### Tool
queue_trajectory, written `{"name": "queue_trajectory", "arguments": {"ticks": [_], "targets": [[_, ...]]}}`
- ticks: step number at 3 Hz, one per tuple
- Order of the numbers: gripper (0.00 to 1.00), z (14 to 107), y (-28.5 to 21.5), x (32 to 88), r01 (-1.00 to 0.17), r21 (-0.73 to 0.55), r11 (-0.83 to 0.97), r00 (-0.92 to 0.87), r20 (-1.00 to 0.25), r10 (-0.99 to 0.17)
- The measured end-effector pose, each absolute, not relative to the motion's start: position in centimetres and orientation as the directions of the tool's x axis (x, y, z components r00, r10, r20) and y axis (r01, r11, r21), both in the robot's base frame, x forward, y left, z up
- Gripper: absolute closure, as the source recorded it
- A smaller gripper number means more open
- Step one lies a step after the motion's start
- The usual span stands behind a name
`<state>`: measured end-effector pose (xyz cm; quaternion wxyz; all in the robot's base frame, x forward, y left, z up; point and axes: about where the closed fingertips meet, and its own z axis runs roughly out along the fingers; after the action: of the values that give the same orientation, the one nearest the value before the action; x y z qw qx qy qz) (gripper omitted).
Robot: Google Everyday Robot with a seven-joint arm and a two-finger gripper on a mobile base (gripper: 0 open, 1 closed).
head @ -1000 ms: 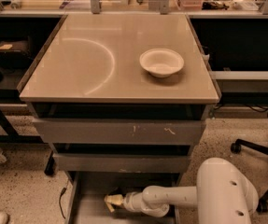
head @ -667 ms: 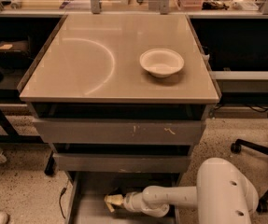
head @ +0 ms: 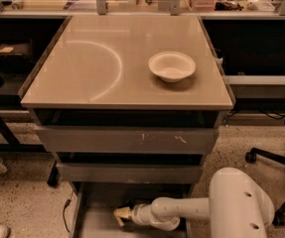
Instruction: Place sponge into bottom drawer
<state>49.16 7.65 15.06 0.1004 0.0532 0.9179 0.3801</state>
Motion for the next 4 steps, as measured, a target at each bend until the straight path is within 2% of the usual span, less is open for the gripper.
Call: {"name": "queue_trajectory", "arguments": {"ticks": [1,2,3,4], "targets": [[0.00,15.1,7.7,49.2,0.021,0.709,0.705,-0.974,-0.144,0.174],[0.00,15.4,7.8,49.0,0.019,0.701,0.713,-0.974,-0.148,0.171],[0.00,18.5,6.3,49.7,0.077,0.670,0.739,-0.958,-0.157,0.242],[0.00,25.4,3.6,51.0,0.151,0.642,0.751,-0.906,-0.215,0.366]]}}
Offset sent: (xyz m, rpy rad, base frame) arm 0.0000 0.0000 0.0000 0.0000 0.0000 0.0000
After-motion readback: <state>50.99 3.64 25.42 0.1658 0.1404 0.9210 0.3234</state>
